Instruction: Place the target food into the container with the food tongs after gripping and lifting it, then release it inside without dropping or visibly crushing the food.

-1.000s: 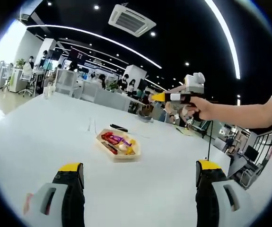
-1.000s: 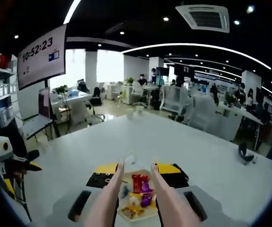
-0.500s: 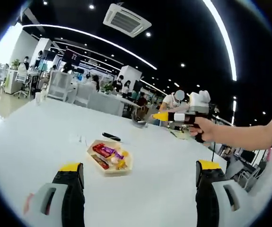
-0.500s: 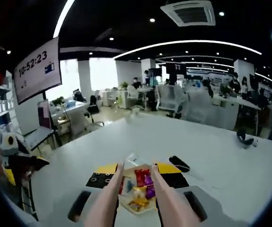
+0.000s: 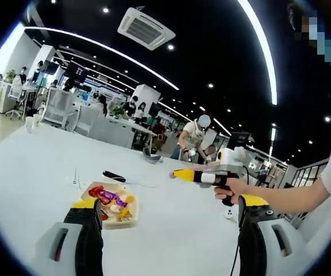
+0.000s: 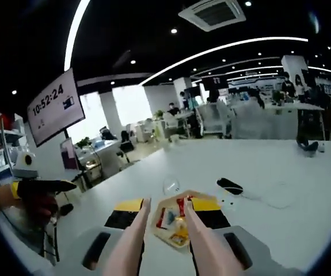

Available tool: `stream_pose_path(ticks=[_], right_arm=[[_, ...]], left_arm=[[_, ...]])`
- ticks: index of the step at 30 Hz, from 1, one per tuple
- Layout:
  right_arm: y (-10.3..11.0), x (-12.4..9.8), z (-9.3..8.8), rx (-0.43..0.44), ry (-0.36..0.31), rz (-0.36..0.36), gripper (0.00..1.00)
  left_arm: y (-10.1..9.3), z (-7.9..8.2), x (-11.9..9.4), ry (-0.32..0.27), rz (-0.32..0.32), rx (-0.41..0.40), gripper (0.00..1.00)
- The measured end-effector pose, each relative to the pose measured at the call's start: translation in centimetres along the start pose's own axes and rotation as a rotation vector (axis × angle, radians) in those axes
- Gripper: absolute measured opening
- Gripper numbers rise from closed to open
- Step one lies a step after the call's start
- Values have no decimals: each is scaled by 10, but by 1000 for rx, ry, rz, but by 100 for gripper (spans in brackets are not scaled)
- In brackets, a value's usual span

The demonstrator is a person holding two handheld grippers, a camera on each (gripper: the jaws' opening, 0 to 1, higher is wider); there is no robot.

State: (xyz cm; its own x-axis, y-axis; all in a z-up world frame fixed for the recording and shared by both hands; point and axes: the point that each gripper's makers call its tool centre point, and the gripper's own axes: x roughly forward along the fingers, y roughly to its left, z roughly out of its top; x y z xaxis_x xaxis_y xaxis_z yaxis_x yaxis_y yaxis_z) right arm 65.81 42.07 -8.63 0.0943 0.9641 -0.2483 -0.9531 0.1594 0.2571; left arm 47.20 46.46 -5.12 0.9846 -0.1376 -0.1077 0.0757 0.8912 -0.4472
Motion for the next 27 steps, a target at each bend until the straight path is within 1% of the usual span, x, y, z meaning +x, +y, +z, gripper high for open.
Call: stream_pose_path(ticks=[2,3,7,8,10,11,13,14,15,16,17,18,20,22,24,27], right_arm=[[-5,2,-6,1,4,8,29],[-6,3,-7,-4,5,13,29],[-6,3,-12,-6,3,12,29],[-5,3,-12,-9,5,16,29],[-5,3,-13,-16,11,10,29],[-4,2,-13,-13,14,4,29],[-3,0,-13,-3,25,-6,29],[5,-4,-10,-13,27,-2,30],[8,-5,-8,-51,37,9,30],[9,-7,-8,-86,49,2,30],[11,-10,-5,-120,39,-5,30],[12,-11,-4,-106,23,-11,30],[10,-11,-11,-26,43,-34,30],[11,-10,-9,-27,29,-27,30],[17,-7,-10,-15,20,-25,30],[24,-8,-11,-5,9,-24,30]], left_arm=[[-1,0,3,5,9,-2,99],[-1,-2,5,21,12,15,99],[2,-2,9,18,9,3,99],[4,-3,10,30,3,3,99],[7,-1,11,28,0,28,99],[12,1,12,20,7,45,99],[16,2,13,21,12,42,99],[21,4,14,17,16,53,99],[23,5,14,12,15,60,99],[26,7,15,-6,13,59,99],[29,9,17,-23,5,58,99],[33,8,17,-16,8,51,99],[36,7,16,0,12,42,99],[36,8,13,-3,5,44,99],[40,5,9,18,9,63,99],[44,7,6,25,9,57,99]])
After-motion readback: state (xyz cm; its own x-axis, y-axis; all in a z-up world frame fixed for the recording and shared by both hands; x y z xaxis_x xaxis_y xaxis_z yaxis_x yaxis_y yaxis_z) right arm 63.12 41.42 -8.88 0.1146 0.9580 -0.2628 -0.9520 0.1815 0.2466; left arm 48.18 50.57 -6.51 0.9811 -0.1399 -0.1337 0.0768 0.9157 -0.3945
